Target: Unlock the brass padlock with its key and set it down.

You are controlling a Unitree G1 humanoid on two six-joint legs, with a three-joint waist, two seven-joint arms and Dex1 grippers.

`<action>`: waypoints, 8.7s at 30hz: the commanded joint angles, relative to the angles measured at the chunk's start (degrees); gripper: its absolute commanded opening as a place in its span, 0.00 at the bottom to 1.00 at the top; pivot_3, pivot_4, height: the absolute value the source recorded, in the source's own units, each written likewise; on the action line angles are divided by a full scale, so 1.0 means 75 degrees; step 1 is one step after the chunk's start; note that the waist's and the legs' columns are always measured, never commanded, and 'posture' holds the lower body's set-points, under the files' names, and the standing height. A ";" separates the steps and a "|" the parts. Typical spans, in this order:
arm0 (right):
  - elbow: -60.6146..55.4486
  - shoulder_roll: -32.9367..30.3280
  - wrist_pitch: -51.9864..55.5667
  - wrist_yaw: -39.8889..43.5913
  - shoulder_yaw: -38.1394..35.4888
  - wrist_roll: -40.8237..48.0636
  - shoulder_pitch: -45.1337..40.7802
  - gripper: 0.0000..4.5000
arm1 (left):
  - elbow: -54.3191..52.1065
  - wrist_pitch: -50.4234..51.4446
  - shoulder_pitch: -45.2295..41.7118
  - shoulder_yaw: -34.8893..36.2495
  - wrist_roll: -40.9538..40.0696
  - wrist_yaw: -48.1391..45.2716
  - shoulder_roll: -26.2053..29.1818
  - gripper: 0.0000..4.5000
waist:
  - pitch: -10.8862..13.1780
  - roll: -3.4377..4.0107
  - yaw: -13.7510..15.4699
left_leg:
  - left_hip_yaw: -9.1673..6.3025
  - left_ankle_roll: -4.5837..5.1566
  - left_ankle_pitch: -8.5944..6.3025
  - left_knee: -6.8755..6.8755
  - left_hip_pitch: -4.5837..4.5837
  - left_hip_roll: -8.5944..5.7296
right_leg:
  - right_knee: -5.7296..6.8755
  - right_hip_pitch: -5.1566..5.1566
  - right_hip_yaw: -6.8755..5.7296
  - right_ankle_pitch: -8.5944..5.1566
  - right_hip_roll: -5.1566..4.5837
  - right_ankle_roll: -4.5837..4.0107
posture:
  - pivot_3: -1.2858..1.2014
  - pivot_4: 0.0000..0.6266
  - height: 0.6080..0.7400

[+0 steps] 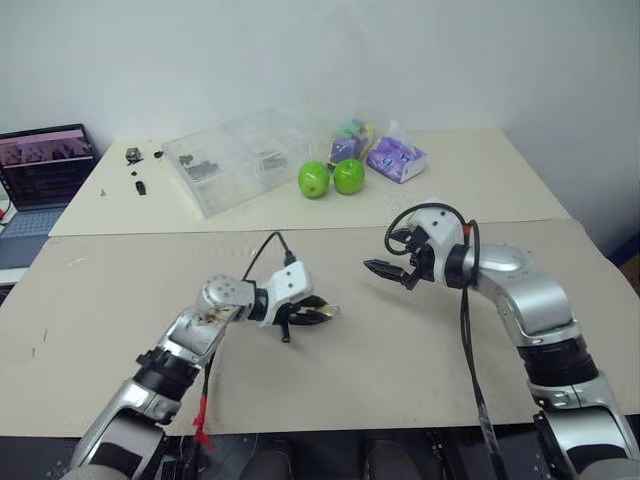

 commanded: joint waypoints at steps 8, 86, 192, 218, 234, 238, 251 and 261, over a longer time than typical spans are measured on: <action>-0.0717 -0.0201 0.0212 -0.0219 -0.0455 0.0138 0.0174 1.00 | 0.1509 -0.1197 -0.0511 -0.0374 0.0729 -0.0663 -0.0261 0.45 | -0.0001 0.0001 -0.0012 | 0.0000 0.0010 -0.0005 0.0006 0.0002 0.0001 | 0.0002 0.0003 0.0000 -0.0001 0.0002 0.0002 | 0.52 0.24 1.00; 0.4963 0.2259 -0.4760 0.3454 0.2386 -0.1755 -0.1095 1.00 | -0.3035 0.1537 0.2389 0.3702 -0.1711 0.0146 0.2921 0.98 | -0.0001 -0.0013 -0.0270 | 0.0034 0.0077 -0.0046 -0.0011 0.0075 0.0043 | 0.0122 -0.0086 0.0012 -0.0005 0.0014 0.0005 | 0.52 0.24 1.00; -0.0951 -0.0647 -0.1865 0.2828 0.1047 -0.0933 -0.1238 0.20 | -0.2168 1.0231 -0.1461 0.5341 -0.7650 0.6079 -0.1611 0.17 | 0.0001 -0.0041 -0.0001 | 0.0043 0.0046 -0.0037 0.0027 0.0012 0.0021 | 0.0091 -0.0099 0.0006 0.0001 -0.0012 -0.0002 | 0.52 0.24 1.00; -0.1543 -0.0954 -0.1278 0.2846 0.0912 -0.0603 -0.1512 0.20 | -0.1907 0.9884 -0.1704 0.5147 -0.7323 0.6001 -0.1663 0.17 | 0.0001 -0.0042 0.0008 | 0.0049 0.0001 -0.0033 0.0023 0.0006 0.0021 | 0.0074 -0.0099 0.0004 0.0002 -0.0012 -0.0004 | 0.52 0.24 1.00; -0.1686 -0.1094 -0.1223 0.2721 0.0929 -0.0522 -0.1283 0.20 | -0.1879 0.9822 -0.1751 0.5148 -0.7156 0.5848 -0.1605 0.17 | 0.0001 -0.0042 0.0005 | 0.0051 0.0001 -0.0033 0.0023 0.0004 0.0021 | 0.0070 -0.0099 0.0003 0.0003 -0.0011 -0.0006 | 0.52 0.24 1.00; -0.1658 -0.1087 -0.1254 0.2717 0.0939 -0.0515 -0.1286 0.20 | -0.1902 0.9838 -0.1760 0.5186 -0.7199 0.5857 -0.1618 0.17 | 0.0001 -0.0043 0.0007 | 0.0051 0.0001 -0.0033 0.0023 0.0004 0.0021 | 0.0069 -0.0099 0.0003 0.0003 -0.0011 -0.0006 | 0.52 0.24 1.00; -0.1593 -0.1109 -0.1319 0.2723 0.0979 -0.0536 -0.1238 0.20 | -0.1991 0.9977 -0.1742 0.5311 -0.7392 0.5884 -0.1795 0.00 | 0.0001 -0.0043 0.0007 | 0.0052 0.0001 -0.0033 0.0023 0.0003 0.0021 | 0.0068 -0.0099 0.0002 0.0004 -0.0011 -0.0007 | 0.52 0.24 1.00; -0.1738 -0.1113 -0.1146 0.2764 0.1012 -0.0417 -0.1201 0.20 | -0.2503 0.8736 -0.1666 0.4024 -0.6525 0.4742 -0.0723 0.00 | 0.0001 -0.0043 -0.0004 | 0.0066 0.0000 -0.0032 0.0022 0.0003 0.0022 | 0.0067 -0.0099 0.0003 0.0004 -0.0009 -0.0008 | 0.52 0.24 1.00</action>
